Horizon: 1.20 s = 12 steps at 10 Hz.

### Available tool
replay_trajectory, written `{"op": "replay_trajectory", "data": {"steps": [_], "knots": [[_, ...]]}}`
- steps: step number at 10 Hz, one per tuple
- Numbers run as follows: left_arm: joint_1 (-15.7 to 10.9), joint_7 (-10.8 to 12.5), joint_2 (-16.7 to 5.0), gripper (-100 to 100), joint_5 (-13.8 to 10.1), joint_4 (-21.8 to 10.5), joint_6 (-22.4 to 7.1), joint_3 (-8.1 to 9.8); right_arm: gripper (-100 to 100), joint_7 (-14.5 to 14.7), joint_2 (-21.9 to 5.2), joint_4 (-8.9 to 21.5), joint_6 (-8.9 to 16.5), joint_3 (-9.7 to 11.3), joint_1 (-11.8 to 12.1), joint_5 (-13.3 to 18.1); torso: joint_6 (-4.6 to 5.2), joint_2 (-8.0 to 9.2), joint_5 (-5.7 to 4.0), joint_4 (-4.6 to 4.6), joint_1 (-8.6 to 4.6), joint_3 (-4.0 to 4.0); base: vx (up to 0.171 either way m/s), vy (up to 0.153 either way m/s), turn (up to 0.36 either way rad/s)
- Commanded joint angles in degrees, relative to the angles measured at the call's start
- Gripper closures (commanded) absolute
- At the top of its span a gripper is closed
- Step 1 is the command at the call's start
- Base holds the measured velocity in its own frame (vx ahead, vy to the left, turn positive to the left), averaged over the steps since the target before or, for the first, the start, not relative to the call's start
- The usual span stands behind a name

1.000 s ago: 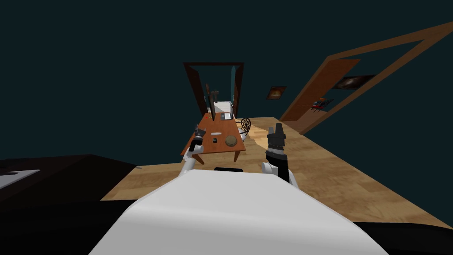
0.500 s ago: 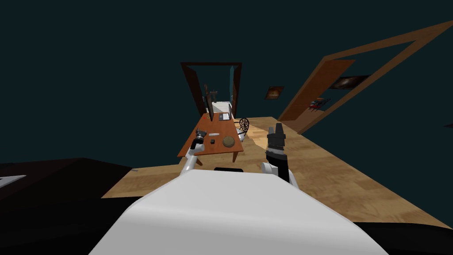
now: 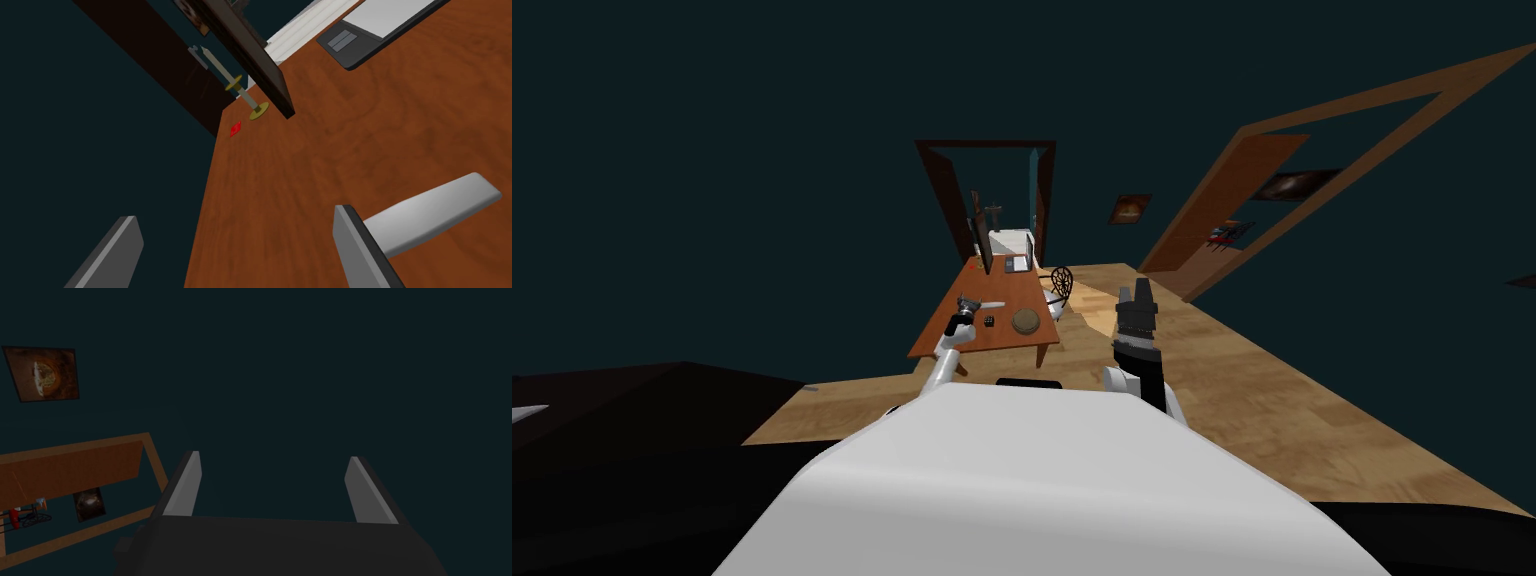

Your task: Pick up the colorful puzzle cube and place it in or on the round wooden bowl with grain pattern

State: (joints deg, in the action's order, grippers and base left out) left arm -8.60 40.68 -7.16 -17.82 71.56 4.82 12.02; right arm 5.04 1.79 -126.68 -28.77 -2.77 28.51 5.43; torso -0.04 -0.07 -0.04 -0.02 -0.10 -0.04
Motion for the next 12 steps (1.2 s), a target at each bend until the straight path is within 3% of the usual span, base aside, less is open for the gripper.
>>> {"op": "replay_trajectory", "data": {"steps": [1, 5, 12], "knots": [[-1.7, 0.7, 0.0, -100, -1.3, -2.9, -1.0, 0.66, 0, 0.0, 0.0, 0.0, 0.0, 0.0, 0.0, 0.0, 0.00, 0.00, 0.00, 0.00, 0.00, 0.00, 0.032, -0.029, -0.022], [-2.8, 1.1, 0.2, -100, -2.4, -6.4, -2.2, 1.26, 0, 0.0, 0.0, 0.0, 0.0, 0.0, 0.0, 0.0, 0.00, 0.01, 0.01, 0.00, 0.04, 0.01, 0.019, -0.019, -0.012], [-7.7, 3.6, 1.2, -100, -8.4, -21.7, -9.1, 4.97, 0, 0.0, 0.0, 0.0, 0.0, 0.0, 0.0, 0.0, -0.01, -0.03, 0.01, -0.01, 0.06, -0.02, 0.033, -0.024, -0.017]]}}
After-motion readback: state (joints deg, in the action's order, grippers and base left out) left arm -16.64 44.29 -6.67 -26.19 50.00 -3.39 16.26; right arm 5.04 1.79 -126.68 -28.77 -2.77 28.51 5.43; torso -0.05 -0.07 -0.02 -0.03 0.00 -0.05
